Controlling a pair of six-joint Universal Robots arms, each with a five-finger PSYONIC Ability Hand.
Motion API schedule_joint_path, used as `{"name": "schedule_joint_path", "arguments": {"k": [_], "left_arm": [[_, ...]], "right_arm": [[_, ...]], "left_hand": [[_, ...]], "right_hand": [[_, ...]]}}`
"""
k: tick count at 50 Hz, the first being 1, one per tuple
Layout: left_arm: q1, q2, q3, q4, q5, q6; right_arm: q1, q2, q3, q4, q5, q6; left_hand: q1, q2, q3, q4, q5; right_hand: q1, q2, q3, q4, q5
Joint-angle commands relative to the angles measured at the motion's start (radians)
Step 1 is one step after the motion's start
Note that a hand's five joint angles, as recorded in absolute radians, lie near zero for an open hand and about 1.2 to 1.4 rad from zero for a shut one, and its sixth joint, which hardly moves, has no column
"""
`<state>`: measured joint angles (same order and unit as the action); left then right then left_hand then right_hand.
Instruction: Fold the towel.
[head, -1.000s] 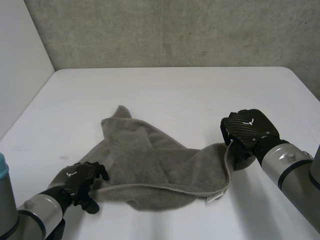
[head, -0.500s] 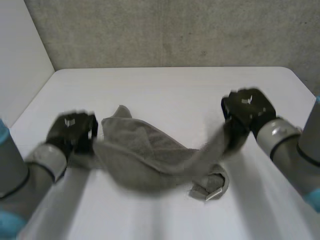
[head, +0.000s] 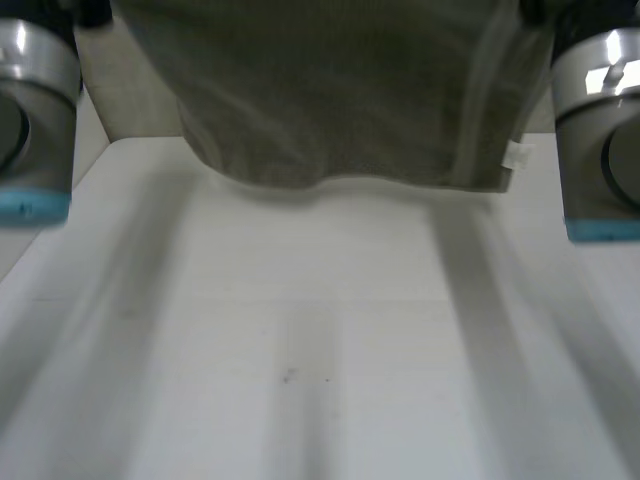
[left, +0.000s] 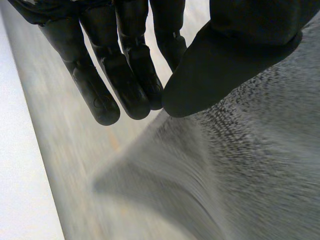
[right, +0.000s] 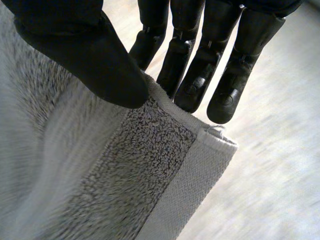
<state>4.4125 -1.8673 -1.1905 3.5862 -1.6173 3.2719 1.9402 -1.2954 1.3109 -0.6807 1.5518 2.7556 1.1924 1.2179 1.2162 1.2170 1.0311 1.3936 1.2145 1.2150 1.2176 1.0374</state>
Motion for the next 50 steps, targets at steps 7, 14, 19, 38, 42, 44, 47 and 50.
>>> {"name": "schedule_joint_path", "arguments": {"k": [7,14,19,38,42,44,47,50], "left_arm": [[-0.004,0.07,-0.685,-0.19,0.001,0.09],[-0.008,-0.041,-0.752,-0.126,-0.003,0.16],[-0.002,-0.062,-0.75,-0.09,-0.003,0.157],[0.01,-0.053,-0.802,0.059,0.008,0.16],[0.012,-0.058,-0.801,0.063,0.025,0.16],[0.015,-0.059,-0.799,0.063,0.034,0.158],[0.033,-0.052,-0.793,0.063,0.04,0.155],[0.073,-0.035,-0.791,0.057,0.039,0.155]], "right_arm": [[-0.009,0.038,0.248,0.575,-0.118,-0.11],[-0.013,0.085,0.379,0.549,-0.114,-0.156],[-0.053,0.073,0.413,0.54,-0.113,-0.149],[-0.178,0.051,0.452,0.483,-0.117,0.031],[-0.178,0.056,0.452,0.483,-0.119,0.061],[-0.176,0.059,0.455,0.483,-0.119,0.064],[-0.17,0.062,0.459,0.483,-0.119,0.064],[-0.168,0.065,0.461,0.483,-0.119,0.064]], "left_hand": [[0.204,0.178,0.18,0.179,0.191],[0.204,0.178,0.18,0.179,0.191],[-0.171,-0.197,-0.195,-0.196,-0.185],[-0.929,-0.954,-0.953,-0.954,-0.942],[-0.923,-0.949,-0.947,-0.948,-0.936],[-0.917,-0.943,-0.941,-0.942,-0.93],[-0.903,-0.928,-0.926,-0.927,-0.916],[-0.751,-0.776,-0.775,-0.776,-0.764]], "right_hand": [[0.003,0.182,0.181,0.179,0.184],[0.003,0.182,0.181,0.179,0.184],[0.003,0.182,0.181,0.179,0.184],[0.003,0.182,0.181,0.179,0.184],[0.003,0.182,0.181,0.179,0.184],[0.003,0.182,0.181,0.179,0.184],[0.003,0.182,0.181,0.179,0.184],[0.003,0.182,0.181,0.179,0.184]]}}
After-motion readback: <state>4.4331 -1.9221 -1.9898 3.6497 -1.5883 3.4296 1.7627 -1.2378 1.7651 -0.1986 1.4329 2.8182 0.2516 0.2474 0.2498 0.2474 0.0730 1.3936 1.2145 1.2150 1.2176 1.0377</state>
